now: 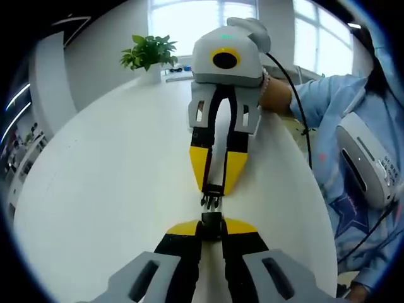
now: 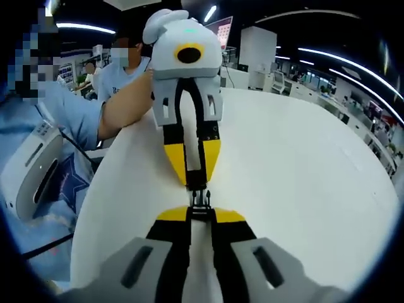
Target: Snap the two parts of the plastic buckle together until the buckle closes and remains connected.
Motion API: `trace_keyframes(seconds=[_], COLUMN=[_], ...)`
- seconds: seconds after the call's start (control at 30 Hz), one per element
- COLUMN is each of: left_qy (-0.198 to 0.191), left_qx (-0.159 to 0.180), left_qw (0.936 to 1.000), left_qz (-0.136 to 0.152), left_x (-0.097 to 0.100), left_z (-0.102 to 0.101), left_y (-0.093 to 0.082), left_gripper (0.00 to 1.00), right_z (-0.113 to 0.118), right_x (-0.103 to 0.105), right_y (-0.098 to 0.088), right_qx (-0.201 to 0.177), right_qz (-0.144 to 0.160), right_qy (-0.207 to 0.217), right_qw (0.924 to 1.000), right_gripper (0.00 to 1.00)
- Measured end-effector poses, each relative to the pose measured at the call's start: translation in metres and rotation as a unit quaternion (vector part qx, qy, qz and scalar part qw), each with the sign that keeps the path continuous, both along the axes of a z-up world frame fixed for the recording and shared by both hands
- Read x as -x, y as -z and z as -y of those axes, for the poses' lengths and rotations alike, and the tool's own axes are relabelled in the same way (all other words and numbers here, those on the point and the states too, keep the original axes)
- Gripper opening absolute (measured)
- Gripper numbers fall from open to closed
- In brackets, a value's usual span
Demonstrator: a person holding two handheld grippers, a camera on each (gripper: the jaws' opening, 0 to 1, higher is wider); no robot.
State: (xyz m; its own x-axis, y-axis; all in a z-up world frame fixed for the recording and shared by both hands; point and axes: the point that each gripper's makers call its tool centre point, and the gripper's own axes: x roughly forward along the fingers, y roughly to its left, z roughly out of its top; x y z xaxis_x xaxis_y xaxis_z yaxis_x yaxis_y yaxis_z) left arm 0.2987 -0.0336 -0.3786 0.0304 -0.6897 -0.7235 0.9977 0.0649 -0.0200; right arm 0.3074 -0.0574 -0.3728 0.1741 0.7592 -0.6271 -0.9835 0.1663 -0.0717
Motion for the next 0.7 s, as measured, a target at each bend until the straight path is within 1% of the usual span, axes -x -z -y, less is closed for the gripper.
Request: trace_keyframes(seconds=[0.07, 0.1, 0.13, 0.27, 0.43, 0.53, 0.63, 0.67, 0.7], left_qy=[-0.003, -0.003, -0.004, -0.006, -0.009, -0.011, -0.007, -0.006, -0.005], left_qx=[-0.001, -0.001, -0.002, -0.004, -0.006, -0.008, -0.007, -0.006, -0.005], left_qw=[1.0000, 1.0000, 1.0000, 1.0000, 0.9999, 0.9999, 0.9999, 0.9999, 0.9999], left_qz=[-0.002, -0.001, -0.001, 0.001, 0.004, 0.008, 0.012, 0.013, 0.012], left_x=[-0.0003, -0.0004, -0.0002, -0.0004, -0.0014, -0.0021, -0.0023, -0.0021, -0.0021], left_z=[-0.0002, -0.0001, -0.0001, 0.0000, 0.0005, 0.0010, 0.0013, 0.0012, 0.0012], left_y=[-0.0002, -0.0002, -0.0001, -0.0003, -0.0007, -0.0011, -0.0014, -0.0013, -0.0013], left_gripper=[0.12, 0.12, 0.12, 0.12, 0.12, 0.11, 0.11, 0.11, 0.11], right_z=[-0.0011, -0.0004, -0.0015, -0.0043, -0.0023, -0.0032, -0.0040, -0.0051, -0.0045], right_x=[0.0001, -0.0002, -0.0007, -0.0005, 0.0016, 0.0061, 0.0071, 0.0072, 0.0077], right_y=[0.0001, 0.0011, 0.0009, 0.0011, 0.0008, 0.0004, -0.0003, -0.0010, -0.0005], right_qx=[0.013, 0.023, 0.026, 0.035, 0.038, 0.045, 0.054, 0.056, 0.056], right_qz=[0.003, -0.005, -0.005, -0.008, -0.004, -0.003, 0.013, 0.026, 0.023], right_qy=[0.003, 0.015, 0.016, 0.023, 0.021, 0.009, -0.008, -0.025, -0.025], right_qw=[0.9999, 0.9996, 0.9995, 0.9991, 0.9990, 0.9989, 0.9984, 0.9978, 0.9979], right_gripper=[0.12, 0.12, 0.12, 0.12, 0.12, 0.12, 0.12, 0.11, 0.11])
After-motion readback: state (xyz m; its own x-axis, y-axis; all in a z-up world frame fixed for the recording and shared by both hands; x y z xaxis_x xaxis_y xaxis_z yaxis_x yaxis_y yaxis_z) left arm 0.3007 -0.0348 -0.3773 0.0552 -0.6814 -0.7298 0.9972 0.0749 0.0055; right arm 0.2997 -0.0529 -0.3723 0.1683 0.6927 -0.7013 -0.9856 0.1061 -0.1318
